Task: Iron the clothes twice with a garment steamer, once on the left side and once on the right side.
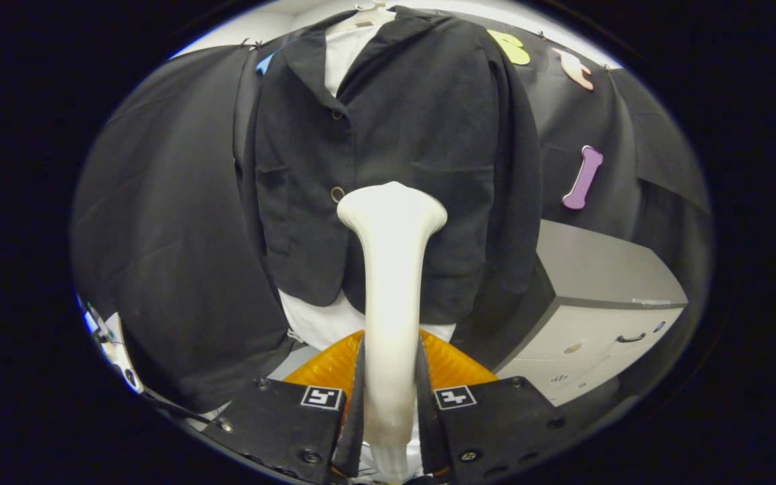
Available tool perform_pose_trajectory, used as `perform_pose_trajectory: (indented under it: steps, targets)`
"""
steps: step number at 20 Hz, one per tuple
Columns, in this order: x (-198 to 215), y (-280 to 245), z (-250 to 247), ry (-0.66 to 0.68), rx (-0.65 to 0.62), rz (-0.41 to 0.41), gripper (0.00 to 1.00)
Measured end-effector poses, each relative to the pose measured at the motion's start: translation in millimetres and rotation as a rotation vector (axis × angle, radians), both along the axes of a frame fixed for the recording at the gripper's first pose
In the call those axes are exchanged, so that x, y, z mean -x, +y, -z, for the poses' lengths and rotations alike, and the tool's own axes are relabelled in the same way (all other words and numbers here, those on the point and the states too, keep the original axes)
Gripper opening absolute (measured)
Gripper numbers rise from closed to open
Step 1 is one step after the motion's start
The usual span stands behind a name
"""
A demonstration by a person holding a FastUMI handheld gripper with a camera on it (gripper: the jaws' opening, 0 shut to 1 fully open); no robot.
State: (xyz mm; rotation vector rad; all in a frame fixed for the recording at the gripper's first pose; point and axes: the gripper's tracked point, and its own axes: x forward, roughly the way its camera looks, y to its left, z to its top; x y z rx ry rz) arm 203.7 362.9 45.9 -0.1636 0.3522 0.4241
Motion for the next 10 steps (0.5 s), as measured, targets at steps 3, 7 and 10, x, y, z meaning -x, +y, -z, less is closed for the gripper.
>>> perform_pose_trajectory:
  steps: [3,7,10]
  targets:
    - [0.9,-1.7,17.1,0.037,0.006,0.002,0.36]
    - [2.9,-2.4,36.3,0.074,0.012,-0.004,0.36]
    - [5.3,-3.5,41.1,0.09,0.007,-0.009,0.36]
